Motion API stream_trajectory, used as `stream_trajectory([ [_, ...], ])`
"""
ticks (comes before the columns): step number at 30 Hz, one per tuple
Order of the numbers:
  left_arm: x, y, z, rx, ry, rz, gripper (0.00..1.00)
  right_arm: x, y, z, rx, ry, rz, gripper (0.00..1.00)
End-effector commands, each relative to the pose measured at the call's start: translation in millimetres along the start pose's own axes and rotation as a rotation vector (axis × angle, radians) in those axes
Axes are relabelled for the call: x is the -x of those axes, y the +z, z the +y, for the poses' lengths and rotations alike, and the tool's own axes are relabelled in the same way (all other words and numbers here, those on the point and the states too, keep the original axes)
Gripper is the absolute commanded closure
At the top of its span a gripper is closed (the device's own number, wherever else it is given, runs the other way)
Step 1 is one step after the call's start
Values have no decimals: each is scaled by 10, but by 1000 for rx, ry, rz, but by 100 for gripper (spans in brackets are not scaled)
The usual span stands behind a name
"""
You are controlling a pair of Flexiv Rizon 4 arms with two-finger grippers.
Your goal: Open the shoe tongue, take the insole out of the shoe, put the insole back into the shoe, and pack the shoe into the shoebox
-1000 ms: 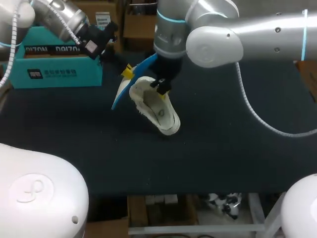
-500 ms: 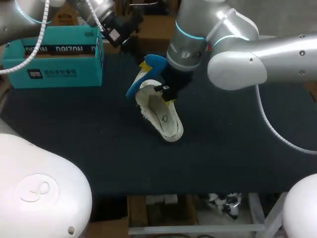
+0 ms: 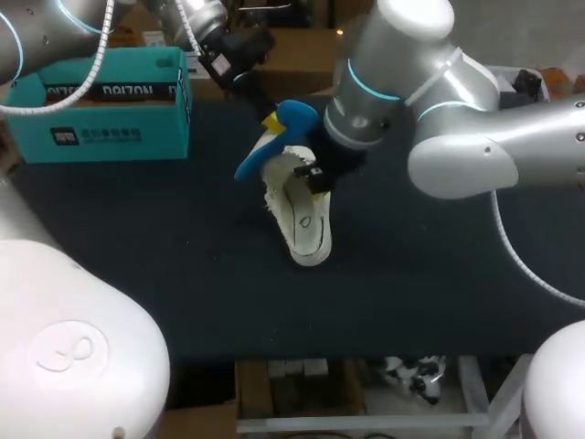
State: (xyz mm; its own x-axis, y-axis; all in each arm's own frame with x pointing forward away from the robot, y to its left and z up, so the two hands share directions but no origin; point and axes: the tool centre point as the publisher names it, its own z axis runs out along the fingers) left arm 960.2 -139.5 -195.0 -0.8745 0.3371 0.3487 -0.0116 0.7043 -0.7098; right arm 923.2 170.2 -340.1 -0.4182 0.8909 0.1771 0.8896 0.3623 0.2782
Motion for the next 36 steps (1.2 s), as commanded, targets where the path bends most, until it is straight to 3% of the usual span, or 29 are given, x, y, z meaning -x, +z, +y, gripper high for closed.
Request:
stream_trajectory([
  [1,43,-17,38,-13,2,145,100,110,13,-63,68,2,26,100],
  [3,17,-14,47,-17,4,141,100,161,13,-63,63,2,33,100],
  [5,-5,-11,53,-20,5,138,100,212,9,-71,62,3,34,70],
  [6,-20,-8,56,-22,5,136,100,227,4,-73,63,3,35,44],
  [7,-33,-5,59,-23,7,135,100,238,-3,-74,62,3,34,0],
  [14,-166,50,15,-23,56,139,100,283,-158,-105,58,-7,25,0],
  [19,-267,130,-141,-34,102,179,100,305,-276,-160,82,-19,33,0],
  [33,-267,130,-141,-34,102,179,100,305,-276,-160,82,-19,33,0],
  [36,-302,149,-130,-33,105,173,100,439,-315,-39,40,2,81,0],
])
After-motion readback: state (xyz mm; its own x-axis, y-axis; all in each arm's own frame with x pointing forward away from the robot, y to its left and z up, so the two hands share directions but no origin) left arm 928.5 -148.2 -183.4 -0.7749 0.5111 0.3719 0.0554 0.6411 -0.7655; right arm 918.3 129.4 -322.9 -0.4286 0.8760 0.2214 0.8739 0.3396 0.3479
